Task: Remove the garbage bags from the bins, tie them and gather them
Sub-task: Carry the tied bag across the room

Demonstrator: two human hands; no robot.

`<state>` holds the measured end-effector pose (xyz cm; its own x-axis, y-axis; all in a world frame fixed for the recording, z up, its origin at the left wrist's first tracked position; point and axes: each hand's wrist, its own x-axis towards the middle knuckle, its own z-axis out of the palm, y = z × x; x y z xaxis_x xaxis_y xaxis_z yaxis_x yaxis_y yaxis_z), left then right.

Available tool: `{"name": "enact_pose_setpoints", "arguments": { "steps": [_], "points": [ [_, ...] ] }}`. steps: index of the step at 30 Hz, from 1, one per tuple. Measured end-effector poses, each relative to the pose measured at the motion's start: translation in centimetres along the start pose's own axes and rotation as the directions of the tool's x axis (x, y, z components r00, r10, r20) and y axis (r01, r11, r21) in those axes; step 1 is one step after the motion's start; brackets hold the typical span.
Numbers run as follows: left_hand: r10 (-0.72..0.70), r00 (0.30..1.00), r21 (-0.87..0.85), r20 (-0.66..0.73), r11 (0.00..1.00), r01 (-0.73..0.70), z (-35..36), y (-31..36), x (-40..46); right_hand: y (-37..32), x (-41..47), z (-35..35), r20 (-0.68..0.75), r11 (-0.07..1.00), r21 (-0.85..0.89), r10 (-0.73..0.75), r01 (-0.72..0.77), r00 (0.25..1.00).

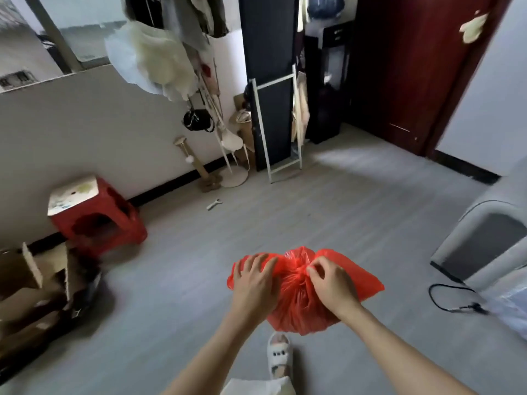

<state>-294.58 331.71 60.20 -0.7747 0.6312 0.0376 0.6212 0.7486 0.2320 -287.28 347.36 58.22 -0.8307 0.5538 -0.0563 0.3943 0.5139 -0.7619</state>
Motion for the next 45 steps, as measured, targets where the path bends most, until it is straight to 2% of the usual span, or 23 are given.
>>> {"name": "enact_pose_setpoints", "arguments": {
  "steps": [1,5,8,15,20,22,24,30,37,42,45],
  "points": [
    [0.016,1.000,0.013,0.001,1.000,-0.016,-0.1,0.2,1.2,0.0,1.1,-0.3,0.002,1.000,0.006,0.008,-0.008,1.000],
    [0.079,0.994,-0.010,0.069,0.997,-0.079,3.4,0.3,15.7,3.4,13.4,-1.6,0.012,0.991,0.016,0.131,-0.131,0.991],
    [0.159,0.978,-0.007,0.137,0.987,-0.160,4.7,2.8,29.3,5.5,24.0,-5.5,-0.027,0.977,0.029,0.213,-0.212,0.977],
    [0.414,0.891,-0.064,0.185,0.910,-0.410,7.5,15.1,53.1,12.2,41.6,-16.2,-0.224,0.951,0.023,0.306,-0.308,0.926],
    [0.452,0.866,-0.088,0.214,0.892,-0.444,12.6,24.5,66.6,20.4,53.1,-23.3,-0.283,0.926,0.031,0.369,-0.376,0.885],
    [0.423,0.868,-0.092,0.261,0.906,-0.414,13.9,27.0,69.4,22.5,55.8,-25.4,-0.271,0.916,0.014,0.389,-0.401,0.880],
    [0.453,0.840,-0.099,0.299,0.890,-0.445,15.5,31.7,75.3,26.0,60.6,-29.5,-0.298,0.903,0.032,0.418,-0.429,0.858],
    [0.560,0.765,-0.140,0.318,0.826,-0.546,17.9,46.0,90.9,34.4,72.4,-42.0,-0.379,0.839,0.092,0.528,-0.537,0.760],
    [0.662,0.620,-0.188,0.421,0.733,-0.654,26.0,60.8,106.9,47.8,85.2,-52.1,-0.439,0.750,0.139,0.632,-0.646,0.639],
    [0.695,0.517,-0.196,0.499,0.672,-0.714,35.1,70.3,116.7,59.2,93.9,-55.8,-0.425,0.620,0.315,0.769,-0.719,0.477],
    [0.688,0.480,-0.181,0.544,0.655,-0.734,41.5,74.8,120.5,66.9,97.9,-56.5,-0.418,0.517,0.435,0.841,-0.737,0.343]
  ]
}}
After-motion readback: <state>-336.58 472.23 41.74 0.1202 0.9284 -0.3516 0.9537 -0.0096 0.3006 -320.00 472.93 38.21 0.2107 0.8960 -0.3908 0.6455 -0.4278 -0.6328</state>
